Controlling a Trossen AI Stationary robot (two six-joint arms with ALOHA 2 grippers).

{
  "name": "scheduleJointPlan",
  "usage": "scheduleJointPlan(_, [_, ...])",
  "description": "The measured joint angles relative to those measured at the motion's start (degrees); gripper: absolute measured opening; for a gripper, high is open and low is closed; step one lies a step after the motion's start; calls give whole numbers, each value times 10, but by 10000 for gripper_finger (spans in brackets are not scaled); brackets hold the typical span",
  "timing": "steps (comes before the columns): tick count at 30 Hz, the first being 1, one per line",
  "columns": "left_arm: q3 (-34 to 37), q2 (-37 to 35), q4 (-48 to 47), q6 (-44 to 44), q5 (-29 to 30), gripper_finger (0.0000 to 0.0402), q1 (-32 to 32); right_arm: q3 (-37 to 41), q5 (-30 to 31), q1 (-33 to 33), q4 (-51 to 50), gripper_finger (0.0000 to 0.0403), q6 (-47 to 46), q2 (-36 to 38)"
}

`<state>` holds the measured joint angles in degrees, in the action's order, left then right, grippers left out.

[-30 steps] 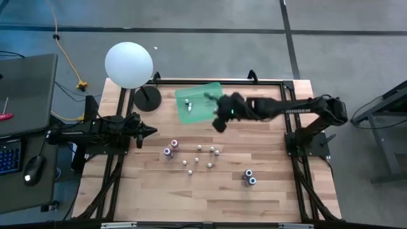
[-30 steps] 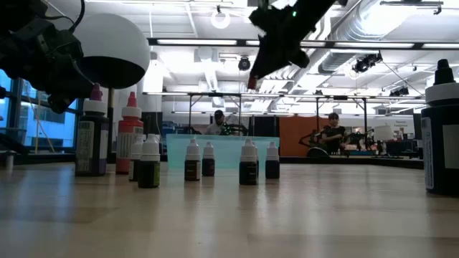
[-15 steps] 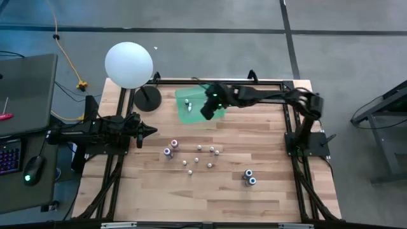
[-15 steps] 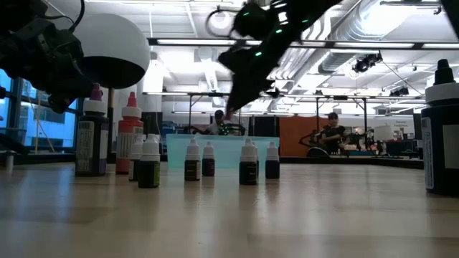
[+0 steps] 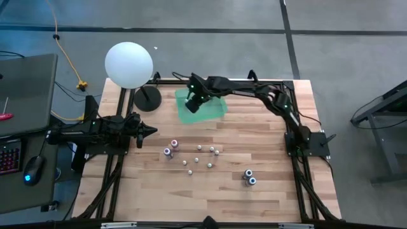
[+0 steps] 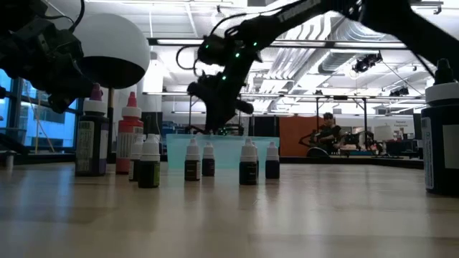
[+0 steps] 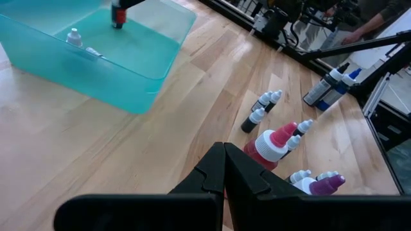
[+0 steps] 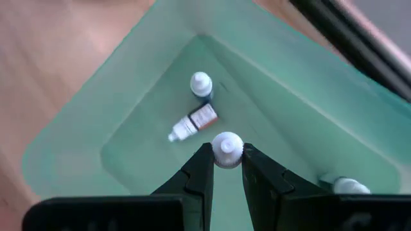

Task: Pick & Place food coloring
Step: Put the small purple dye bottle in the green bin

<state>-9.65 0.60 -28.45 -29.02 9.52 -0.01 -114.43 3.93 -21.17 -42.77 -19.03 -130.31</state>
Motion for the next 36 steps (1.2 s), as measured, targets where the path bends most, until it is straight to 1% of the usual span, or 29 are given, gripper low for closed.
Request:
scheduleJointPlan(3, [0,0,0,0,0,0,0,-27,-11,-7,-13,59,-42,-29])
scheduleJointPlan(6, [0,0,0,0,0,0,0,-35,-10,-8,-20,59,-67,-47])
scheduleJointPlan(13, [0,0,0,0,-1,0,0,-18,16,-7,-8,58,-121,-54])
scheduleJointPlan(18, [0,0,0,0,-1,0,0,-10,18,-7,15,52,-153,-55])
scheduleJointPlan(24, [0,0,0,0,-1,0,0,-10,38,-7,23,53,-159,-55])
scheduleJointPlan(29, [0,0,0,0,-1,0,0,-10,30,-9,30,53,-183,-57])
scheduleJointPlan(36, [0,0,-1,0,-1,0,0,-9,34,-8,34,53,-198,-64])
